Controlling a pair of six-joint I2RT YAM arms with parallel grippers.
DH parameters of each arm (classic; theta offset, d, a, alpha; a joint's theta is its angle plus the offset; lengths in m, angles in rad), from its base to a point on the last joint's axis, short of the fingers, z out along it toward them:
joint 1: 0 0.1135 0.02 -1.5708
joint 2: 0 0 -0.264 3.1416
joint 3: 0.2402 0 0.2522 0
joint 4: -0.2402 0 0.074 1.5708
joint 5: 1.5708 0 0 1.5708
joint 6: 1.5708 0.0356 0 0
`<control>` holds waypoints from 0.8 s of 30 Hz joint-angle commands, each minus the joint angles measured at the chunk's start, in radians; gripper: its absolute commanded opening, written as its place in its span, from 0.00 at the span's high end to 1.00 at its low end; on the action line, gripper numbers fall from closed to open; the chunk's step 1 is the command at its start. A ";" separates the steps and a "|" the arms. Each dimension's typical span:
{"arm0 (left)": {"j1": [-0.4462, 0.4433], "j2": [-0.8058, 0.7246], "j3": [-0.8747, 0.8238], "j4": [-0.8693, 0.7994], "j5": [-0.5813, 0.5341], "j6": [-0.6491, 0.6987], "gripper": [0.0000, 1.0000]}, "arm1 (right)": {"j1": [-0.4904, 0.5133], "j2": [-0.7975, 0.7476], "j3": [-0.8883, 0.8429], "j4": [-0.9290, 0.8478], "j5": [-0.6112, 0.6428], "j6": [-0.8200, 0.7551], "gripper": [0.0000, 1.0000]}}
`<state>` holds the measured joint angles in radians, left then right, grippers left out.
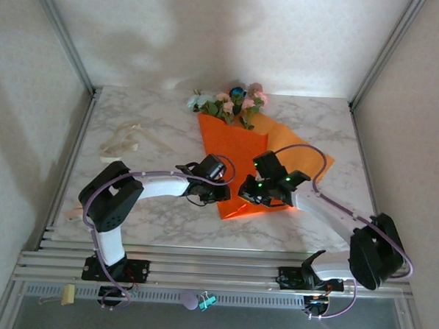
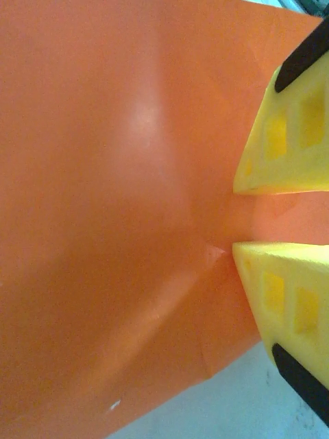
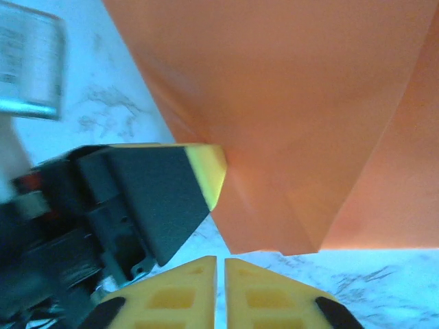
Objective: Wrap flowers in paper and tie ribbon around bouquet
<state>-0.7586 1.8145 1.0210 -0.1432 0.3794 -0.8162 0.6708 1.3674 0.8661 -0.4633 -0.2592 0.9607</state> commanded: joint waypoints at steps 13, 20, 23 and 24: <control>-0.017 -0.085 -0.067 0.128 0.070 -0.070 0.79 | -0.028 0.186 -0.130 0.012 0.009 0.239 0.90; -0.053 -0.144 -0.075 0.010 0.058 -0.077 0.70 | -0.049 0.216 -0.182 0.015 0.033 0.198 0.90; -0.074 -0.191 -0.090 -0.060 -0.012 -0.077 0.67 | -0.051 0.227 -0.183 -0.003 0.044 0.187 0.90; -0.079 -0.210 -0.099 -0.076 -0.037 -0.078 0.65 | -0.052 0.229 -0.187 -0.003 0.043 0.186 0.90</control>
<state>-0.8204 1.6630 0.9466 -0.1188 0.4122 -0.8894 0.6250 1.5406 0.7361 -0.3817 -0.2974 1.1702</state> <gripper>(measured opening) 0.338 0.099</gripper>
